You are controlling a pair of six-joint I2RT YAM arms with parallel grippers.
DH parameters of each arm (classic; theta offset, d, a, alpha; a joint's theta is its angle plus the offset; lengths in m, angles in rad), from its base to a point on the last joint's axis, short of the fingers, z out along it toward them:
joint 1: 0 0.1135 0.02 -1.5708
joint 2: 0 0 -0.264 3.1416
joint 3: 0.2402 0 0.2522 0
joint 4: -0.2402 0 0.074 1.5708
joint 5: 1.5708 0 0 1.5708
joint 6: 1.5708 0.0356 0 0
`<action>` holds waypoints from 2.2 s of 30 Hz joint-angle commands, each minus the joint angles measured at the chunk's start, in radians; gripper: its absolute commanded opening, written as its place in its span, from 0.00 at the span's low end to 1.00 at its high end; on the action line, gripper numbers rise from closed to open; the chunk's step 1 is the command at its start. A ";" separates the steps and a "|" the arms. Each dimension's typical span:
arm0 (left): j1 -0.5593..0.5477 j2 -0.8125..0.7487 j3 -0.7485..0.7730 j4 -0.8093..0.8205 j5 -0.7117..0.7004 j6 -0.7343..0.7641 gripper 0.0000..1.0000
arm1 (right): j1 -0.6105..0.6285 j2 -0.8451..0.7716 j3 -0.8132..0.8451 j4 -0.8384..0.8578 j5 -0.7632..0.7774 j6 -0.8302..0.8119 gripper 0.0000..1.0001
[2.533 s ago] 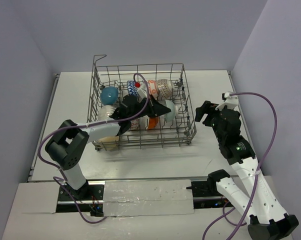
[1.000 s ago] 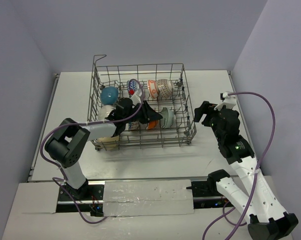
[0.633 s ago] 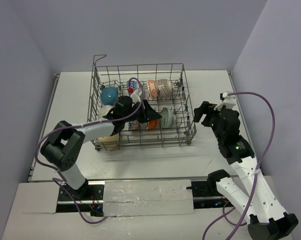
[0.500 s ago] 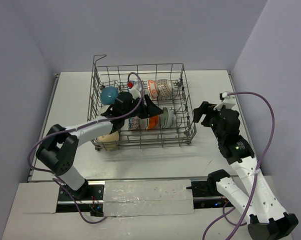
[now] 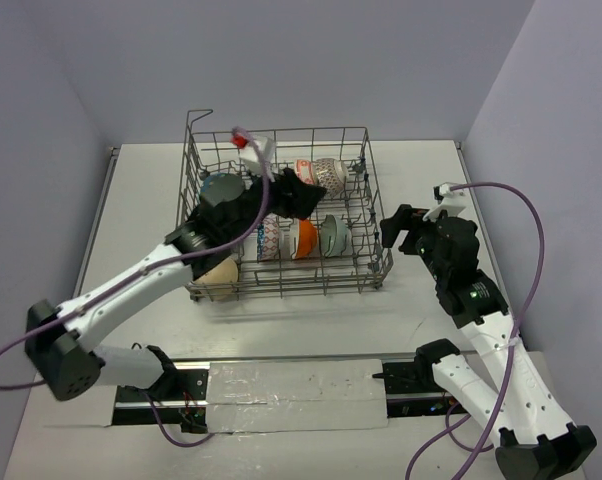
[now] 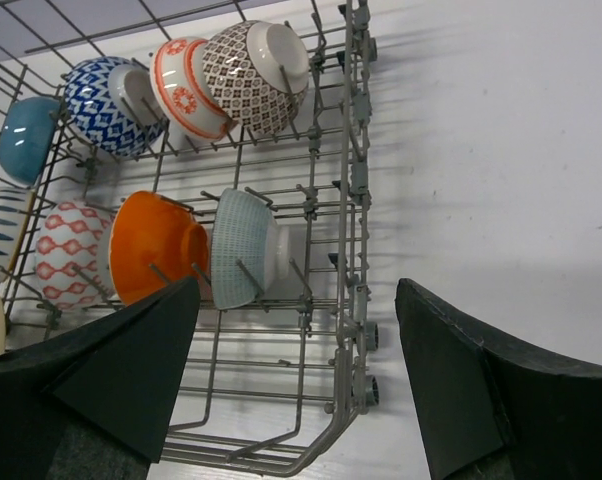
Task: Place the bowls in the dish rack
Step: Reset both arms
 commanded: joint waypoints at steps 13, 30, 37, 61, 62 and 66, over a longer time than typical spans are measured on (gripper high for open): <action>-0.009 -0.532 -0.213 -0.448 -0.571 0.143 0.80 | 0.075 0.089 0.064 -0.008 -0.068 -0.009 1.00; -0.009 -0.583 -0.316 -0.436 -0.624 0.160 0.86 | 0.182 0.009 0.040 0.034 0.069 -0.041 1.00; -0.008 -0.597 -0.330 -0.422 -0.636 0.167 0.91 | 0.188 -0.002 0.025 0.068 0.061 -0.041 1.00; 0.058 -0.572 -0.317 -0.439 -0.610 0.147 0.94 | 0.190 0.008 0.018 0.070 0.068 -0.035 1.00; 0.060 -0.574 -0.316 -0.440 -0.610 0.149 0.94 | 0.190 0.015 0.020 0.067 0.072 -0.033 1.00; 0.060 -0.584 -0.313 -0.446 -0.617 0.146 0.94 | 0.192 0.086 0.072 -0.005 0.090 -0.029 1.00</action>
